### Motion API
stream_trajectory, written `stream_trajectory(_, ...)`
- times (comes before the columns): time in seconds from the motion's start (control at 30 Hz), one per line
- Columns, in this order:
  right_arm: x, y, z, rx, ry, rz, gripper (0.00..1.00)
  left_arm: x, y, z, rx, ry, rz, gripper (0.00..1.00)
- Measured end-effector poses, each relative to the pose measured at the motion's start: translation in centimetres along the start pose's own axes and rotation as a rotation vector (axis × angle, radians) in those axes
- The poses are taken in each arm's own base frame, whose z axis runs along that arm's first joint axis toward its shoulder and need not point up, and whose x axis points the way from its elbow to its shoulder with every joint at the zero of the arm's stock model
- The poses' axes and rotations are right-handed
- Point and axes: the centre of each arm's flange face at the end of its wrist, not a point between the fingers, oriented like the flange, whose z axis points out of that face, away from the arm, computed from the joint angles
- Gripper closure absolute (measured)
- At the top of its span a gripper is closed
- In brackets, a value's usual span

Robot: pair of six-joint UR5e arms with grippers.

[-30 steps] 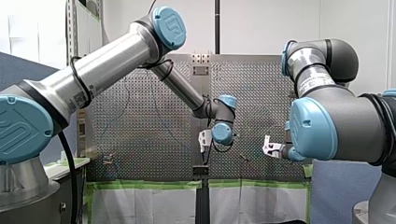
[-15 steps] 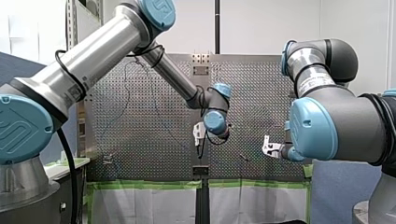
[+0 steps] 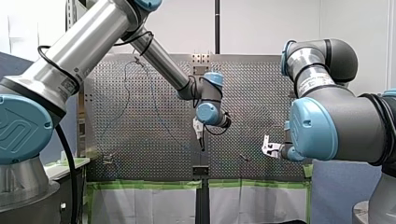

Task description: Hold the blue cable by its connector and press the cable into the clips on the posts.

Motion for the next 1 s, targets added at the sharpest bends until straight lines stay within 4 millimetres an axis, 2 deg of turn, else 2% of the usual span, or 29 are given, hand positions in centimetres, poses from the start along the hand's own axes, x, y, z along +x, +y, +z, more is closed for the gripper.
stream_trajectory(0.8,0.1,0.0,-0.1,-0.006,-0.008,-0.011,1.00,-5.6,0.2,-6.2,0.069,-0.160,-0.084,0.00)
stream_trajectory(1.0,0.9,-0.1,-0.2,-0.012,-0.022,-0.022,1.00,-6.4,0.7,-8.2,0.071,-0.163,-0.085,0.00)
